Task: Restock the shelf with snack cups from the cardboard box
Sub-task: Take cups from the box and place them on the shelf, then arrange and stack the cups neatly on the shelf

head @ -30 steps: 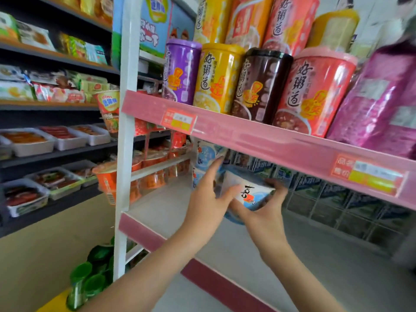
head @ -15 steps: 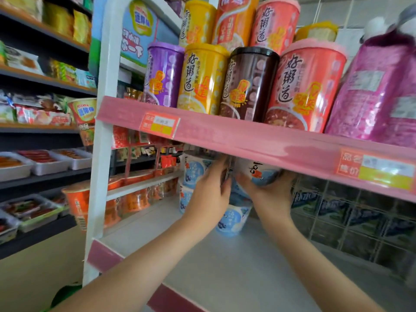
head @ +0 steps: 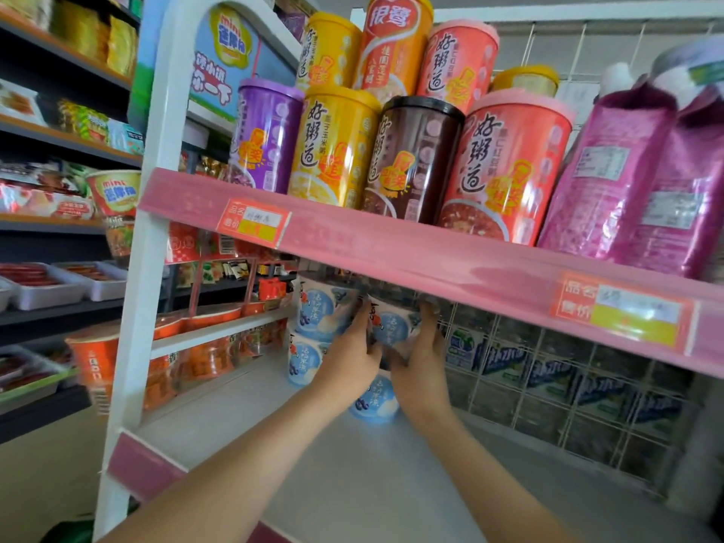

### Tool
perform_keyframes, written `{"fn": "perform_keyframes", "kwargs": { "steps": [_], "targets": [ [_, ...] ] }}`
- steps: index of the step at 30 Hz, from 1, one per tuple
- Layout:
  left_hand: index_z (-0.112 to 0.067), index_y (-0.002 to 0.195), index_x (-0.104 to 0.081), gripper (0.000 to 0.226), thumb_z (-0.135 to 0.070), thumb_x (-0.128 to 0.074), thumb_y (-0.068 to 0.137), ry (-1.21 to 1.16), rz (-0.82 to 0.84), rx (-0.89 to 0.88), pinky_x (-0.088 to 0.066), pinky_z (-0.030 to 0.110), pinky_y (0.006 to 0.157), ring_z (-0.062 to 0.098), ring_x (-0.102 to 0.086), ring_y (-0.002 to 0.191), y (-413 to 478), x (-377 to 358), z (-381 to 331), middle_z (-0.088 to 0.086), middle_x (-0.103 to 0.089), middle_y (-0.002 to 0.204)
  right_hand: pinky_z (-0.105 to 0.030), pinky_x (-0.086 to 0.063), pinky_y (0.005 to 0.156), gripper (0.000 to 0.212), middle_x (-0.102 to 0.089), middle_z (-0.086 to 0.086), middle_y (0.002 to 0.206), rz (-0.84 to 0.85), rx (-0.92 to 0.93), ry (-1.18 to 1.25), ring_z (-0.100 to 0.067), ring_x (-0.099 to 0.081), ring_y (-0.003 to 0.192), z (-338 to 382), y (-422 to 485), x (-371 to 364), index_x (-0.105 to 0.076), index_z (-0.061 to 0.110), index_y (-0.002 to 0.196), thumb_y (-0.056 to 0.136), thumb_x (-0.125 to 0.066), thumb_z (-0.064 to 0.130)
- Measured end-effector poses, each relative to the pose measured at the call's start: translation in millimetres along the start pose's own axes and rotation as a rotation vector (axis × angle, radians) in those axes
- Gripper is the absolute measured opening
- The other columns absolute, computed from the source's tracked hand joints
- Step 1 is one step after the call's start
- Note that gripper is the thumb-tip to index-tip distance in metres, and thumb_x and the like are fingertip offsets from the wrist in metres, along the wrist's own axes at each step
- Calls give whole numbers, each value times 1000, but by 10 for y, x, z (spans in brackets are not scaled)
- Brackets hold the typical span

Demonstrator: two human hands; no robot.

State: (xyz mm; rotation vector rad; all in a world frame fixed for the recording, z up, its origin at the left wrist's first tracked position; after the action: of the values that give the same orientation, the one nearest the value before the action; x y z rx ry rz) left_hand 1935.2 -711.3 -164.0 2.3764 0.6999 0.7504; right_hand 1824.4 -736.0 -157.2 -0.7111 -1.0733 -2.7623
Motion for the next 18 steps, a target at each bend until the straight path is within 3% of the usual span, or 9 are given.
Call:
{"fn": "perform_keyframes", "kwargs": {
  "steps": [4,7,9,13,18],
  "targets": [
    [-21,152,-8,76,0,-45,89,30,-44,17,-35,27,107,18,-37,134,-27,-15,-48,1,-24,154,-51,-31,107,83,-14,-17,153,-18,53,-122,-38,-19,139,71,-62,-85,-2,28,150,89,-56,9],
    [-21,150,-13,74,-1,-44,87,105,7,21,-41,30,100,23,-48,124,-136,7,-107,8,-40,147,-46,-11,117,82,-2,-18,157,7,16,-260,-34,-1,145,64,-141,-68,4,20,151,91,-53,14],
    [-23,149,-17,72,-4,-48,86,136,40,55,-43,33,96,25,-51,121,-325,110,-168,7,-47,141,-44,-6,118,82,0,-17,157,18,8,-333,-32,2,145,183,-283,-19,4,14,151,90,-53,14],
    [-15,145,-30,57,-9,-49,92,231,44,138,-33,27,98,25,-47,125,-1047,611,-345,8,-44,142,-35,-16,116,66,-26,-21,150,144,29,-230,-34,-21,141,712,-945,-78,-23,0,146,87,-53,1],
    [-7,129,-51,38,-7,-48,91,192,-58,393,-39,24,94,19,-54,110,-2456,1447,-164,8,-58,124,-20,-27,104,50,-47,-12,135,368,5,-9,-23,-42,126,1325,-2271,-429,-44,4,135,85,-52,2]
  ]
}}
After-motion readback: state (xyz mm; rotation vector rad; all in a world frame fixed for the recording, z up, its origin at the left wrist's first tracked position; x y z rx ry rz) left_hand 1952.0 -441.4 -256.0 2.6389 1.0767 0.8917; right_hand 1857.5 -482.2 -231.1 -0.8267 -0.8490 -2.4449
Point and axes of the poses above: each hand's wrist, its own y-axis towards the middle knuckle, its own x-axis out of the back of the hand, z = x × y, the point moved 9 cm from there along y, towards the middle knuckle
